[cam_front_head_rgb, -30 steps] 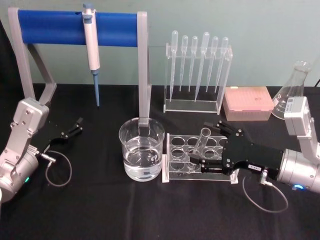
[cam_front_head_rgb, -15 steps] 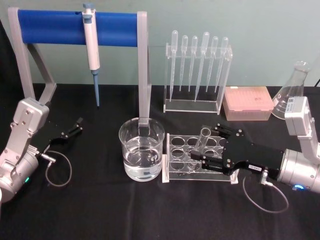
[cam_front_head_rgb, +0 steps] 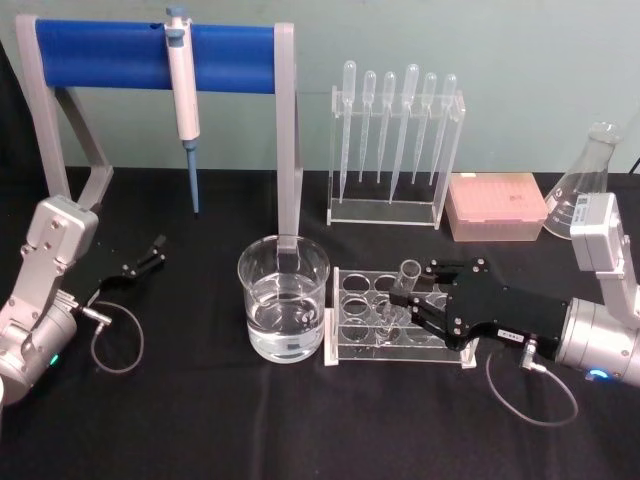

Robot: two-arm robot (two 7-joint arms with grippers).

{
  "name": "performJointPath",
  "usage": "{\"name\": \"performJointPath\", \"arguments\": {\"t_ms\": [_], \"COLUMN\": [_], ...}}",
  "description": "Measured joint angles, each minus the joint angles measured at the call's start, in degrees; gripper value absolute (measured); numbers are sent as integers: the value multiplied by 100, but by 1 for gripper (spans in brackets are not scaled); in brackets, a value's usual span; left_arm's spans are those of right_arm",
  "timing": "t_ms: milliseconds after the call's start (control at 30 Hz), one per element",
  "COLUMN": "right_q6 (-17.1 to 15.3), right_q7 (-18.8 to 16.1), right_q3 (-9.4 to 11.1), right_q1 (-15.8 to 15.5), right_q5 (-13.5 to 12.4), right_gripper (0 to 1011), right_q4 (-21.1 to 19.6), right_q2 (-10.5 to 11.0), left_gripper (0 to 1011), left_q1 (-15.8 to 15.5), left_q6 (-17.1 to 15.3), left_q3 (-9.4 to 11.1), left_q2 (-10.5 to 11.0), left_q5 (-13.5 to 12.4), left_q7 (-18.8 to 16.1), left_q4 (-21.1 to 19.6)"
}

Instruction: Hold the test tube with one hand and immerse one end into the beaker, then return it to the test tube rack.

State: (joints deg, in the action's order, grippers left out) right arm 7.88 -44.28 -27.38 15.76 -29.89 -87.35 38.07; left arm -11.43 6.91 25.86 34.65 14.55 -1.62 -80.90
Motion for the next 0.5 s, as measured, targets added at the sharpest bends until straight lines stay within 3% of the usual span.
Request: {"name": "performJointPath", "arguments": {"t_ms": [67, 500], "right_q6": [3, 3], "right_q7": [1, 0], "right_q3": [3, 3], "right_q1": [1, 7], "right_q5": [-3, -3], "right_gripper": [244, 242], "right_q4": [-1, 1], "right_q2": [0, 0], "left_gripper": [1000, 1000], "left_q1": [0, 0], "left_q6": [0, 0], "left_q3": [0, 0], "left_q2": [0, 0], "left_q5": [0, 0], "left_q7": [0, 0], "left_q4": [0, 0]}}
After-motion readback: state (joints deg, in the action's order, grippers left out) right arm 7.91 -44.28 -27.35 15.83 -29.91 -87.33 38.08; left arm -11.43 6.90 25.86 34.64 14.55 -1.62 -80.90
